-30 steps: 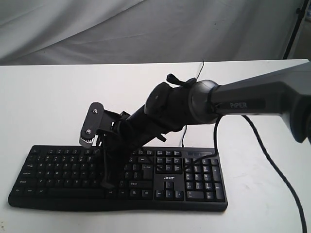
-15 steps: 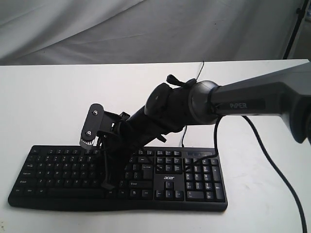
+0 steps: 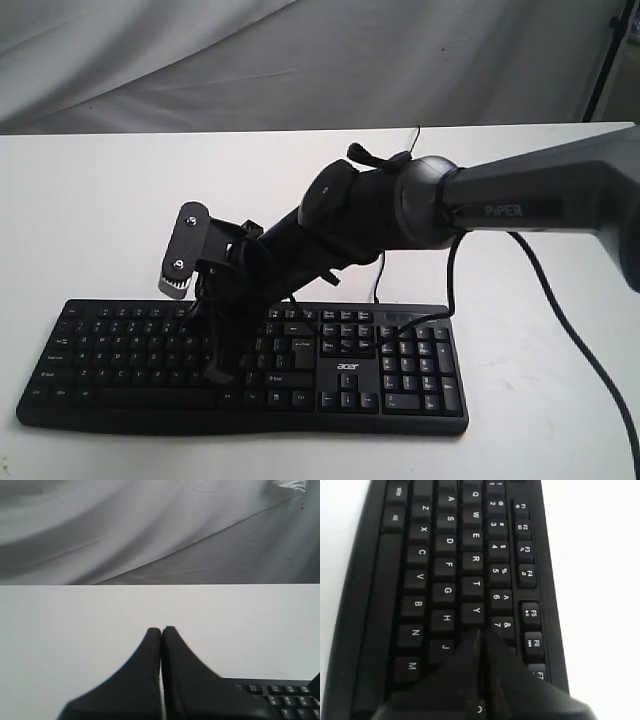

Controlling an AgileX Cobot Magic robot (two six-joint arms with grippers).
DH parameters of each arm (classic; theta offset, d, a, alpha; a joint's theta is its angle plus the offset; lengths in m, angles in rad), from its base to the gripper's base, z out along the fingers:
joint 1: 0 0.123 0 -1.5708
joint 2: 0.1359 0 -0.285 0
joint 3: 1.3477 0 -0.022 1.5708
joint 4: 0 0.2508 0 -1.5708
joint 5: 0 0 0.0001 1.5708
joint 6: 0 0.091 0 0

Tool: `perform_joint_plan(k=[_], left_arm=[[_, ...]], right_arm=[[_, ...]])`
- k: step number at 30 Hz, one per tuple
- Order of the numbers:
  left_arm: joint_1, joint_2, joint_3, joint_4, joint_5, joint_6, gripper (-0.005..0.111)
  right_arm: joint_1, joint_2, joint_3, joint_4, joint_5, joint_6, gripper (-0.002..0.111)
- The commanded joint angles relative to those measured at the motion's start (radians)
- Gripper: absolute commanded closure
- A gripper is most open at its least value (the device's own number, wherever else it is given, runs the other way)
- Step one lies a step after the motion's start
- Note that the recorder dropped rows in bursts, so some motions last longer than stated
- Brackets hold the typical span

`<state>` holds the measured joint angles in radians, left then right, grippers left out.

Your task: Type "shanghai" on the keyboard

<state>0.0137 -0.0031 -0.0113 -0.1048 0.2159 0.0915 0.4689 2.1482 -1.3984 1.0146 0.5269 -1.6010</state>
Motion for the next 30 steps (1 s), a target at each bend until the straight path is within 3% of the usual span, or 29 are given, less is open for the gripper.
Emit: perform_joint_plan(k=[1,8,14,25,30], left_arm=[[-0.004,0.003,0.001,-0.004,-0.003,-0.001,0.106],[-0.004,0.003,0.001,-0.004,-0.003,-0.001,0.106],[-0.004,0.003,0.001,-0.004,-0.003,-0.001,0.106],[-0.004,0.003,0.001,-0.004,-0.003,-0.001,0.106],[-0.004,0.003,0.001,-0.004,-0.003,-0.001,0.106]], right_arm=[[0.0,-0.014,0.006,-0.009,0.024,-0.007,0.108],[0.0,-0.027,0.008,-0.176,0.045,0.168,0.108],[0.0,-0.142,0.109,-0.179,-0.052,0.17,0.108],[-0.002,-0.503,0.316,-0.052,-0.192,0.17,0.108],[-0.002,-0.739,0.415,0.052,-0.352,0.17,0.108]])
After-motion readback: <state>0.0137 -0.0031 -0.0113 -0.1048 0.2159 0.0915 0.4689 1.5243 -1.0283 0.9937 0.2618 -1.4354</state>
